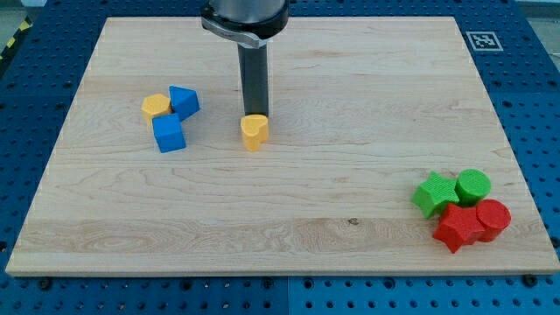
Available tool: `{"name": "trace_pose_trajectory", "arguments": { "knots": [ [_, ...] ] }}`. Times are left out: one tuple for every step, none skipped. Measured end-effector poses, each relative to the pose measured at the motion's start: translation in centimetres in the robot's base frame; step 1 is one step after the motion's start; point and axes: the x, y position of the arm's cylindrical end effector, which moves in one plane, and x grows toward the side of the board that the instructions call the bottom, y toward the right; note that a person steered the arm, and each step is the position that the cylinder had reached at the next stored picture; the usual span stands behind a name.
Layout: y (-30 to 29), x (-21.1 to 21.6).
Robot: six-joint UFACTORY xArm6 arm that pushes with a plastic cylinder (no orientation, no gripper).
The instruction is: Push the yellow heart towards the center
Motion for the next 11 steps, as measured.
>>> {"name": "trace_pose_trajectory", "arguments": {
  "knots": [
    [-1.2, -0.4],
    [-3.7, -1.8],
    [-2.6, 1.1],
    [-3.3, 2.8],
    [-1.5, 4.3],
    [1.0, 5.3],
    [1.1, 5.3],
    [1.1, 5.3],
    [2.5, 5.6],
    [2.6, 5.6],
    [2.6, 5.7]
  ]
}}
